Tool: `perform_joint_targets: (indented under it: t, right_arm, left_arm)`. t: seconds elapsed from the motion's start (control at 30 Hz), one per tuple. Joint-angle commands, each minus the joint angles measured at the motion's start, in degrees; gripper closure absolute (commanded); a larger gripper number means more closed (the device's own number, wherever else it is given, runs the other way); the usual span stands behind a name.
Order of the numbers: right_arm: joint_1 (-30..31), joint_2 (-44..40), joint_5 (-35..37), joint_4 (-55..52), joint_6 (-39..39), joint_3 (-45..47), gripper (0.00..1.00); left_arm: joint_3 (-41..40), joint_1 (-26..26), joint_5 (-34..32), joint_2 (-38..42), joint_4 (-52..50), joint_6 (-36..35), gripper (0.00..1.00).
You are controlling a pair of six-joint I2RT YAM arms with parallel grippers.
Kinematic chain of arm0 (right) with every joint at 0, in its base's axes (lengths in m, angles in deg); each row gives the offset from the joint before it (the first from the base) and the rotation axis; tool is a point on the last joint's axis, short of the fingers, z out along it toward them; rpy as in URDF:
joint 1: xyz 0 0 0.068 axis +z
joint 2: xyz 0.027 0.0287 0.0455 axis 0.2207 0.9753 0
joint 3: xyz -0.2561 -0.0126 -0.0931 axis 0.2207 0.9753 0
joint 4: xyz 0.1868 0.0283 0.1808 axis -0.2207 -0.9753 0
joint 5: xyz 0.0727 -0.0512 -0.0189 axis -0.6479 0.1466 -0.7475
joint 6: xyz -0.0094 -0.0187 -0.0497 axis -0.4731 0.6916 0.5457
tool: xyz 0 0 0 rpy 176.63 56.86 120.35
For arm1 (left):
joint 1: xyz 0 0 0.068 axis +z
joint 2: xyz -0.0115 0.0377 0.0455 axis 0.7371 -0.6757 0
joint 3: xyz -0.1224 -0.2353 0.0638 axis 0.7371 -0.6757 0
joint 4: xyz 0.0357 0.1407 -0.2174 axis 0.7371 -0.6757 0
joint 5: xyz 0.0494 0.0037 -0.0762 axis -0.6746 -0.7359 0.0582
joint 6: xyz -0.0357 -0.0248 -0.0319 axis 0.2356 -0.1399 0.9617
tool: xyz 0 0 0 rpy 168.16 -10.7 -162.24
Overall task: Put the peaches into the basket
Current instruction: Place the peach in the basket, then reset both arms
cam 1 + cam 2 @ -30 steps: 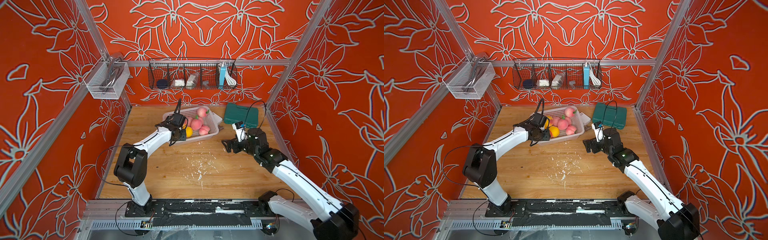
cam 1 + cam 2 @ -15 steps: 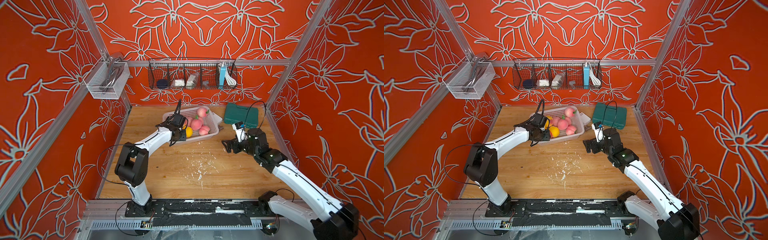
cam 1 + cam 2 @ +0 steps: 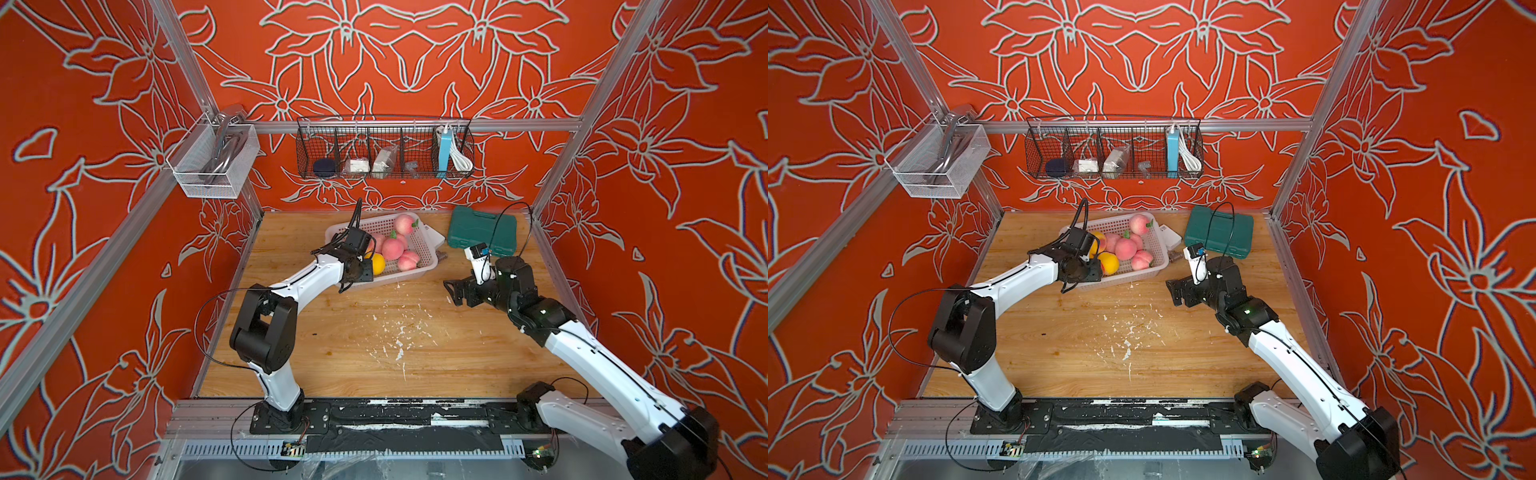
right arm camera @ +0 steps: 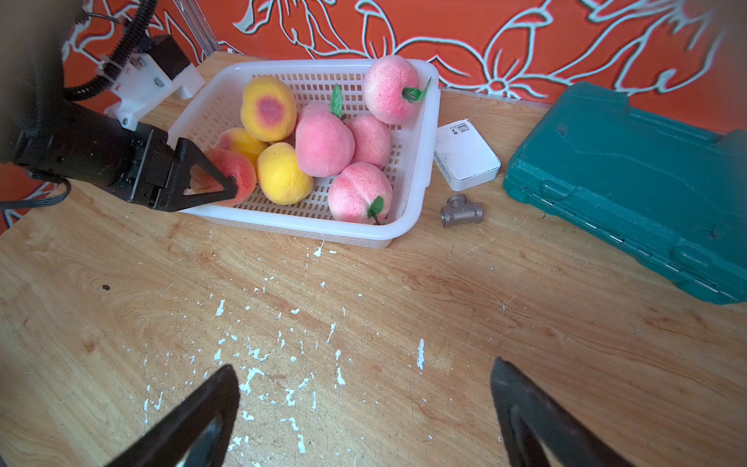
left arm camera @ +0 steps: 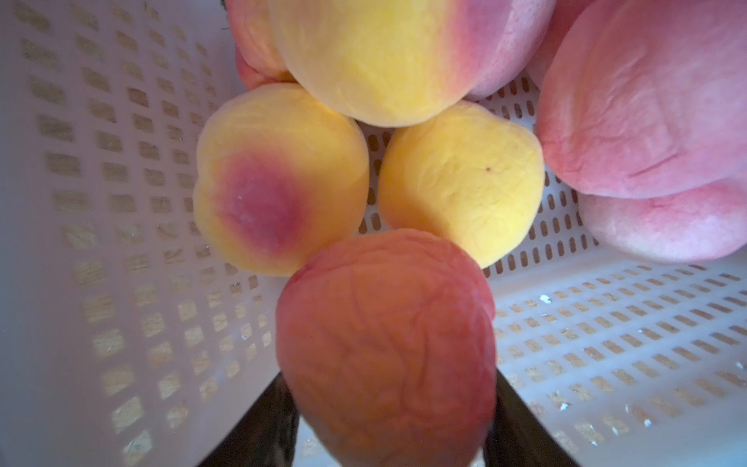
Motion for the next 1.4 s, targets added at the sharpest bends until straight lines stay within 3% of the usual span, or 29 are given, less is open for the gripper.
perform_joint_targets:
  t: [0.0, 0.33, 0.6, 0.8, 1.0, 1.13, 1.27, 1.37]
  right_arm:
    - [-0.38, -0.94, 1.19, 0.21, 0.74, 0.64, 0.01]
    - [-0.37, -1.47, 1.46, -0.38, 0.88, 0.68, 0.01]
    - [-0.42, -2.62, 3.8, -3.1, 0.83, -0.16, 0.01]
    - [-0.5, -6.7, 9.15, -6.96, 1.51, -0.08, 0.01]
    - [-1.08, -10.55, 24.92, -7.52, 1.23, 3.68, 0.01]
    - [-1.54, -15.51, 41.95, 0.86, 1.04, 13.22, 0.01]
    - [-3.51, -22.39, 32.88, 16.25, 10.66, 23.58, 0.01]
    - [-6.78, -19.1, 32.77, 23.58, 13.36, 26.26, 0.01]
  left_arm:
    - [-1.14, 0.18, -0.61, 1.0, -1.44, -0.37, 0.4]
    - [-1.73, 0.1, -0.53, 3.82, -2.45, -0.48, 0.25]
    - [-4.09, 0.01, -0.35, 8.62, -3.37, -0.4, 0.23]
    - [-7.57, -0.08, 0.42, 17.2, -4.76, -0.22, 0.02]
    - [-15.36, 0.04, -2.66, 32.84, -5.45, 3.14, 0.02]
    - [-24.21, 0.11, -8.45, 45.66, -3.29, 5.01, 0.02]
    - [-33.46, 0.31, -13.61, 55.98, 4.24, 2.59, 0.02]
    - [-34.85, 1.31, -16.89, 54.14, 5.37, -0.09, 0.02]
